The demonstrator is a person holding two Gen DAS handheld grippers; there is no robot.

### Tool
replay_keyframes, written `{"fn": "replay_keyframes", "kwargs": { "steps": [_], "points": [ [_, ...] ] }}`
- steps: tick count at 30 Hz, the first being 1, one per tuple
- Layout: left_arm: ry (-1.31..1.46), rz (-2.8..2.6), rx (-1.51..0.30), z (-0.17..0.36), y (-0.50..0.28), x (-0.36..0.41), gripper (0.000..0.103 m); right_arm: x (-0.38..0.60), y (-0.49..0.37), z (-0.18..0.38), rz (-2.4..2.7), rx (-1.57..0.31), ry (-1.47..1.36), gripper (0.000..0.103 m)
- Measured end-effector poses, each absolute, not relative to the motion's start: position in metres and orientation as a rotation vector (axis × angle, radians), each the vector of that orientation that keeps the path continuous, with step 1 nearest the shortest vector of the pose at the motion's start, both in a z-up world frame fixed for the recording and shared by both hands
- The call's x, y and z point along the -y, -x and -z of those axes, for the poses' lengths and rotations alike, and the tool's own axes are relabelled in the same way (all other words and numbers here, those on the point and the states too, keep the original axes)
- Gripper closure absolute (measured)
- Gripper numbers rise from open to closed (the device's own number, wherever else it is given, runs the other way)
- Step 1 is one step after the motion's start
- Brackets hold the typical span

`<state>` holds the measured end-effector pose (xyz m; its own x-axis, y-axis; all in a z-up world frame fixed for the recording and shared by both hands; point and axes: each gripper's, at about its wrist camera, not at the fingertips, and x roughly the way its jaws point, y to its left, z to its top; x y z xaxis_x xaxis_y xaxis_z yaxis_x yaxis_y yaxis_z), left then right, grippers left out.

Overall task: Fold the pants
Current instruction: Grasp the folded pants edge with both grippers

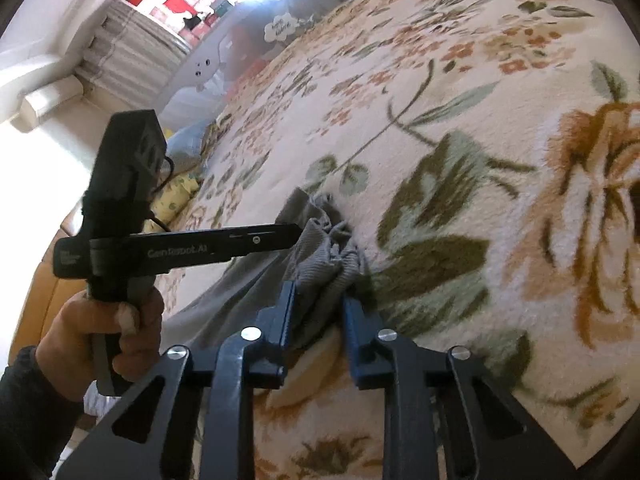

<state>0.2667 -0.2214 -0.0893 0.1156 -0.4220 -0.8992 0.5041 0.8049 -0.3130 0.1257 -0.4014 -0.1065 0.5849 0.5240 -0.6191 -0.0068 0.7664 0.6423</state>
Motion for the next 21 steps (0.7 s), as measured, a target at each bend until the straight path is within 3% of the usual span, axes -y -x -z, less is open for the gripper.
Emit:
{"fn": "replay_keyframes", "kwargs": {
  "steps": [5, 10, 14, 17, 18, 19, 21],
  "points": [
    [-0.076, 0.71, -1.3, 0.088, -0.267, 0.217, 0.087, 0.409, -0.128, 0.117, -0.338, -0.954, -0.722, 0.075],
    [-0.107, 0.731, -1.322, 0.091, -0.266, 0.216, 0.075, 0.407, -0.127, 0.115, -0.354, -0.945, -0.752, 0.057],
    [-0.128, 0.743, -1.346, 0.099, -0.267, 0.22, 0.074, 0.399, -0.13, 0.115, -0.346, -0.94, -0.725, 0.054],
    [-0.114, 0.758, -1.339, 0.1, -0.268, 0.217, 0.077, 0.393, -0.133, 0.115, -0.349, -0.929, -0.685, 0.061],
    [-0.113, 0.763, -1.329, 0.099, -0.267, 0.216, 0.082, 0.393, -0.133, 0.114, -0.346, -0.924, -0.667, 0.074],
    [-0.112, 0.772, -1.32, 0.098, -0.266, 0.215, 0.089, 0.393, -0.132, 0.114, -0.34, -0.924, -0.659, 0.08],
    [-0.124, 0.774, -1.304, 0.097, -0.263, 0.213, 0.094, 0.396, -0.132, 0.114, -0.347, -0.917, -0.671, 0.081]
  ]
}}
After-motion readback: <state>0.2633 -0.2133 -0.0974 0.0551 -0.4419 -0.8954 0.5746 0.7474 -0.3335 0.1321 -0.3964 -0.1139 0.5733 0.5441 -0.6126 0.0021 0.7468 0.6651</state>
